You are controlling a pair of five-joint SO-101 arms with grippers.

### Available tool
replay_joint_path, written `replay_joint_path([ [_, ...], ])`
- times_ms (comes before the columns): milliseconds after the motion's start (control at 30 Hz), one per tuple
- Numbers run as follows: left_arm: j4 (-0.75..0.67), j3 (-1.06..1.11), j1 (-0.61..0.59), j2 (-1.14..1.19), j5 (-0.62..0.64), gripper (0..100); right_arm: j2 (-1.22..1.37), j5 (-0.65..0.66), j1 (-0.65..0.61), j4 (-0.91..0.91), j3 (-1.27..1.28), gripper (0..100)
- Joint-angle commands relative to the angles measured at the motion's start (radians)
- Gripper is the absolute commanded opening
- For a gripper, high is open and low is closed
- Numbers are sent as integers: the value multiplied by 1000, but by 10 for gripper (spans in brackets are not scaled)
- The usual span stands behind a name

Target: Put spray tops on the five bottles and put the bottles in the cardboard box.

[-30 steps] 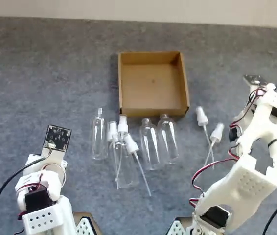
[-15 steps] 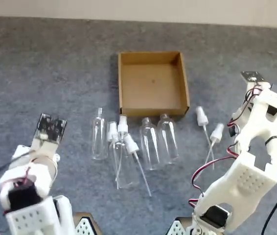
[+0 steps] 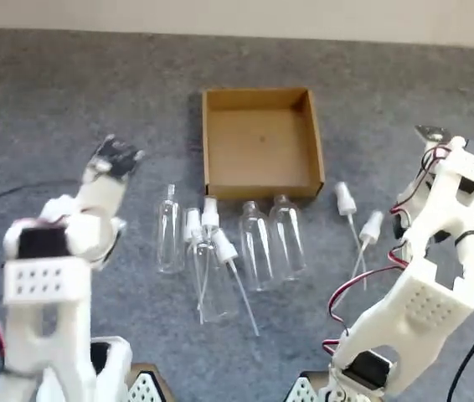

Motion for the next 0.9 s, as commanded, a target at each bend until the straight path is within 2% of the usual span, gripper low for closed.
replay_joint_path([
  [0, 31, -239, 217, 231, 98, 113, -93, -25, -36, 16, -48, 228],
  [167, 55, -469, 440, 486, 212, 113, -97, -26, -45, 8, -45, 228],
  [333, 52, -621, 558, 697, 374, 110, -96, -26, -22, -15, -41, 228],
  [633, 32, -671, 582, 921, 750, 109, -96, -26, -13, -42, -41, 228],
  [867, 40, -670, 591, 938, 873, 114, -96, -26, -13, -42, -44, 228],
])
